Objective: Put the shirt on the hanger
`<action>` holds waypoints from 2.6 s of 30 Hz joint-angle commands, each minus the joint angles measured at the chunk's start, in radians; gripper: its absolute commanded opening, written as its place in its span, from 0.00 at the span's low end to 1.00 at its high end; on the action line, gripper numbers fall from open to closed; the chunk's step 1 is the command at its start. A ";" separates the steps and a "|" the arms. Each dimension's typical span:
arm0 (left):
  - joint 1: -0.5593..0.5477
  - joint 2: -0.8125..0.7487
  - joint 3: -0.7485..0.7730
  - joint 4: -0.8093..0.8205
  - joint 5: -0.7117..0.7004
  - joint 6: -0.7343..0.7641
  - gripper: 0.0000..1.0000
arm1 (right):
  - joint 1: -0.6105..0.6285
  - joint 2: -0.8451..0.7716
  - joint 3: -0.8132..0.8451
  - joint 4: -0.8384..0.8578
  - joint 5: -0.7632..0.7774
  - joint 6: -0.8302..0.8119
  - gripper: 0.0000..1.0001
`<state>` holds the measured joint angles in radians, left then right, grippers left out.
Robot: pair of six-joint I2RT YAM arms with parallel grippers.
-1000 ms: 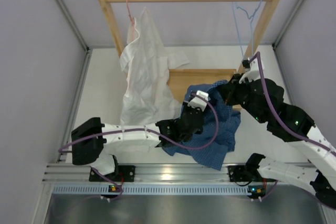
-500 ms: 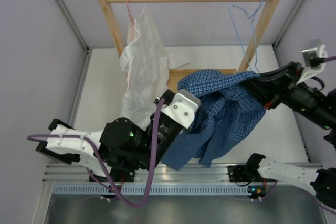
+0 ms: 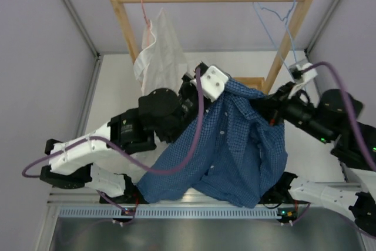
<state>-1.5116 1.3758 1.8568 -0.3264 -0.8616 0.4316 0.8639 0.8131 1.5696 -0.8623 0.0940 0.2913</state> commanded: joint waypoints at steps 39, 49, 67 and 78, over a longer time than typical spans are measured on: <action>0.590 -0.054 -0.622 -0.132 1.078 -0.748 0.00 | 0.009 0.052 -0.485 0.204 0.304 -0.253 0.62; 0.590 -0.026 -0.541 -0.206 1.063 -0.732 0.00 | 0.066 0.116 -0.434 0.059 0.359 -0.251 0.84; 0.590 -0.055 -0.466 -0.232 1.003 -0.671 0.85 | 0.098 0.141 -0.485 0.256 0.435 -0.322 0.00; 0.590 -0.389 -0.991 0.378 0.760 -0.694 0.98 | -0.057 -0.100 -0.516 0.138 0.383 -0.058 0.03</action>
<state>-0.9230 1.0641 1.0401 -0.2493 -0.0364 -0.2581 0.8520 0.7189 1.0470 -0.6971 0.5064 0.1516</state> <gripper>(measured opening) 0.980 0.025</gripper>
